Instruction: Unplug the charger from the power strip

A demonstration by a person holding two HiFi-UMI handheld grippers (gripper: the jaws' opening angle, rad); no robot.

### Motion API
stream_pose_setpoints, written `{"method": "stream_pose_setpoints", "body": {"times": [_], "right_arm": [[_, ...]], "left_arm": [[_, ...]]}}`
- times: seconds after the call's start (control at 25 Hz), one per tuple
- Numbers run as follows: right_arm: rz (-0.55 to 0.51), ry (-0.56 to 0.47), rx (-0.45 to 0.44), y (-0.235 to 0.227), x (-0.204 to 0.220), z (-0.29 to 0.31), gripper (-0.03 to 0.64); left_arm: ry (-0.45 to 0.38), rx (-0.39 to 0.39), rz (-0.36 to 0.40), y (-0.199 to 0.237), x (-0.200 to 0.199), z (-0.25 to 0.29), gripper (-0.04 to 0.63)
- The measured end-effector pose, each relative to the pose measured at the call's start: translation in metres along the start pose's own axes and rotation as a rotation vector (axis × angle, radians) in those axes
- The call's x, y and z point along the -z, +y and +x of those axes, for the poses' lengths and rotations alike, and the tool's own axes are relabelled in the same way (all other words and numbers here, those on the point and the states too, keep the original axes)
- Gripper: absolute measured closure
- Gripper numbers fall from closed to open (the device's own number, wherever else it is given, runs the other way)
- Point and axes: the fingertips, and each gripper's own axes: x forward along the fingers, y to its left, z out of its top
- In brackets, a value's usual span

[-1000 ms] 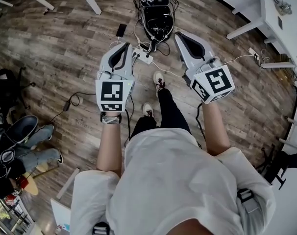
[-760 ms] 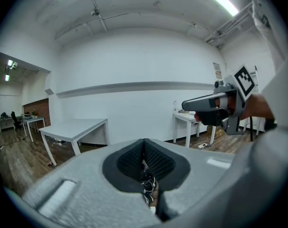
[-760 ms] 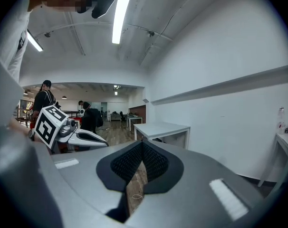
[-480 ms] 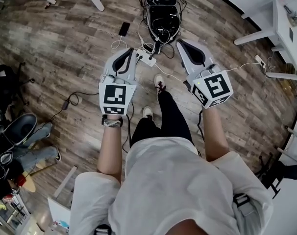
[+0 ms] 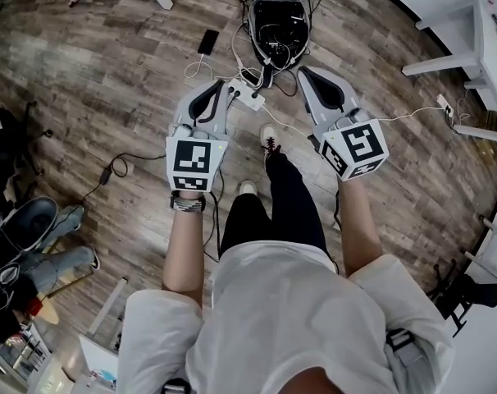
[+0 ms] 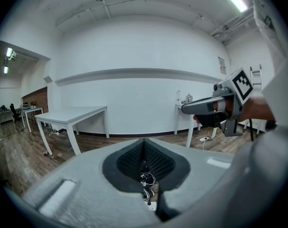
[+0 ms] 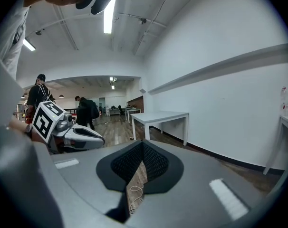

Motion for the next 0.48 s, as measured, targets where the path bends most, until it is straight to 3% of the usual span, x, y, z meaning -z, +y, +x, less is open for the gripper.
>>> {"method": "stream_pose_setpoints", "body": {"times": [0.48], "right_arm": [[0.014, 0.058, -0.039, -0.028, 0.071, 0.038, 0.615]], "left_arm": [[0.03, 0.026, -0.028, 0.011, 0.065, 0.054, 0.591]]}}
